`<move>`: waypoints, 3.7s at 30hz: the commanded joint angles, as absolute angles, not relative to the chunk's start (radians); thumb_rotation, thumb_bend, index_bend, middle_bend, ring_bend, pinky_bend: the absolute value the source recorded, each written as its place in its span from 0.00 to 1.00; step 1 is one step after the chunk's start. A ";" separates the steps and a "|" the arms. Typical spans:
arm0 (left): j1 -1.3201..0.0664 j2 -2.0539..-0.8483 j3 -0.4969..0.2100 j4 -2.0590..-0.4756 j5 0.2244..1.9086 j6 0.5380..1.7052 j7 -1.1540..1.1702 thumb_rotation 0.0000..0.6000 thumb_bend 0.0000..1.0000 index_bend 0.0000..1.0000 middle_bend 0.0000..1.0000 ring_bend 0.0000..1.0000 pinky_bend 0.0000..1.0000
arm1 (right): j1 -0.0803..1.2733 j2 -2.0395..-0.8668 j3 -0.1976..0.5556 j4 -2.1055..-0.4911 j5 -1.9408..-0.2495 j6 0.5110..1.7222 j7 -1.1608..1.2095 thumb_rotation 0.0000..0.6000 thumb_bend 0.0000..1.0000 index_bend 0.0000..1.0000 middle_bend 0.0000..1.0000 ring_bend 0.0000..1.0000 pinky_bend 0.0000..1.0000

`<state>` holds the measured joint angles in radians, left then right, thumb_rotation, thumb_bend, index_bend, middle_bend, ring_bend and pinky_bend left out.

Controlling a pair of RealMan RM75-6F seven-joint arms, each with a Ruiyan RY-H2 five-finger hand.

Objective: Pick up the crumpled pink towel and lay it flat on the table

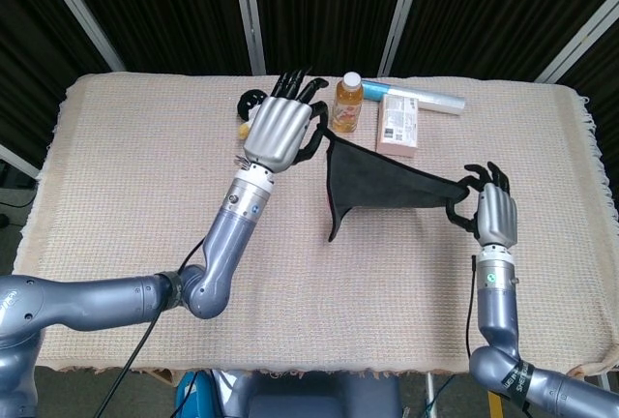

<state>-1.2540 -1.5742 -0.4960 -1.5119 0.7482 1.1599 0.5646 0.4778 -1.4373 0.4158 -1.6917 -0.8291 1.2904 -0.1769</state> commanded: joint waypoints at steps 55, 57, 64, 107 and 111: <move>-1.190 -1.667 -0.495 -1.151 0.840 1.055 0.237 1.00 0.57 0.60 0.17 0.00 0.00 | 0.860 -1.553 0.592 -1.435 -0.720 1.272 -0.419 1.00 0.71 0.88 0.24 0.00 0.00; -1.167 -1.661 -0.481 -1.183 0.853 1.068 0.228 1.00 0.57 0.60 0.17 0.00 0.00 | 0.839 -1.549 0.569 -1.462 -0.728 1.282 -0.413 1.00 0.71 0.88 0.24 0.00 0.00; -1.050 -1.642 -0.405 -1.349 0.898 1.141 0.200 1.00 0.57 0.61 0.18 0.00 0.00 | 0.749 -1.551 0.461 -1.553 -0.748 1.307 -0.388 1.00 0.71 0.88 0.24 0.00 0.00; -0.666 -1.686 -0.090 -1.621 1.204 1.266 0.140 1.00 0.57 0.61 0.18 0.00 0.00 | 0.427 -1.615 0.137 -1.612 -1.034 1.392 -0.265 1.00 0.71 0.88 0.24 0.00 0.00; -0.648 -1.693 -0.079 -1.613 1.229 1.263 0.130 1.00 0.57 0.61 0.18 0.00 0.00 | 0.411 -1.628 0.127 -1.608 -1.054 1.394 -0.268 1.00 0.71 0.88 0.24 0.00 0.00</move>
<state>-0.6517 -1.6910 -0.0816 -1.6155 1.2256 1.2644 0.1331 0.4140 -1.6248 0.1295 -1.6093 -1.0508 1.3932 -0.2668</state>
